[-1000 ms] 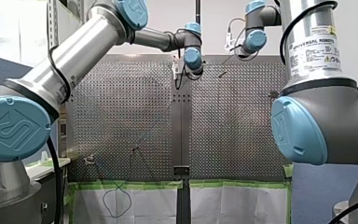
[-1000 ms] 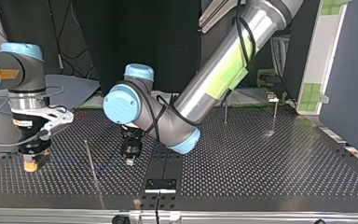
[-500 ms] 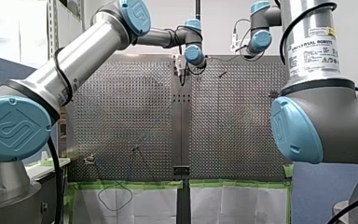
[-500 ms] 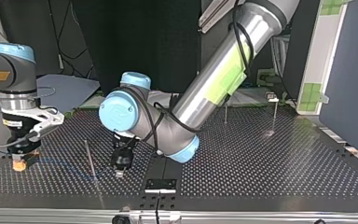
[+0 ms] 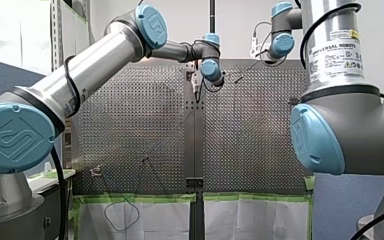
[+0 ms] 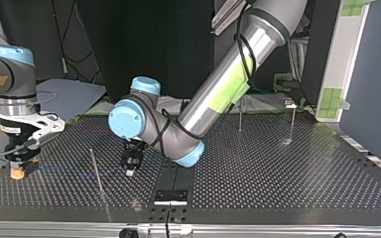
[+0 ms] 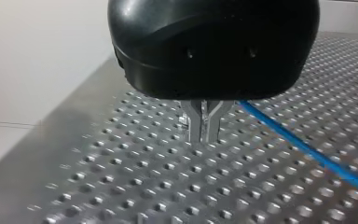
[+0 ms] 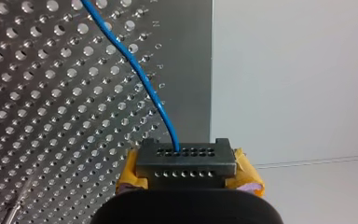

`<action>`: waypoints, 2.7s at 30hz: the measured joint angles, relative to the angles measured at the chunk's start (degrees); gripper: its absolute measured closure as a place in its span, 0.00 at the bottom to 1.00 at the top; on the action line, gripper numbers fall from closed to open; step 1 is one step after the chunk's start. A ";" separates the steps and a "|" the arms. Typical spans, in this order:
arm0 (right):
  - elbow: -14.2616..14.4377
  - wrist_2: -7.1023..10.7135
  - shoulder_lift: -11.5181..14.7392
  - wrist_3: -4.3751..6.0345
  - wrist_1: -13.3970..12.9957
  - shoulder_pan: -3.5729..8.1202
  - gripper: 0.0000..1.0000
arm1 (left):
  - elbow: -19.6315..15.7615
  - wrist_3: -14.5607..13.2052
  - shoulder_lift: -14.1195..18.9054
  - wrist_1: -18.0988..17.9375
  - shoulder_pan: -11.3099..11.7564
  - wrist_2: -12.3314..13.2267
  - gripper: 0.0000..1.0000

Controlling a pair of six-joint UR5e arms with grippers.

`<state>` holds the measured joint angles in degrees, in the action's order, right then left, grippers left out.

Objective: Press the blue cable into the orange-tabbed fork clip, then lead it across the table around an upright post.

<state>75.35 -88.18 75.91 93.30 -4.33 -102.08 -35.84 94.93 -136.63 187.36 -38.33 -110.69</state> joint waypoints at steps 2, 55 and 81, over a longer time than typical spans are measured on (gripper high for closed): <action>0.29 -0.02 -0.01 0.02 -0.05 0.03 1.00 | -0.49 -0.01 -0.02 -0.14 0.13 0.17 1.00; 1.01 0.98 -3.40 0.61 -0.67 1.61 1.00 | -0.46 2.41 -2.79 -0.49 0.76 1.55 0.00; 4.08 1.19 -5.87 2.15 -1.44 2.82 1.00 | 0.79 2.78 -2.79 -0.29 0.63 0.62 0.00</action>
<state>79.43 -86.98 70.04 95.45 -5.77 -99.26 -35.05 97.71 -139.42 187.08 -37.70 -110.07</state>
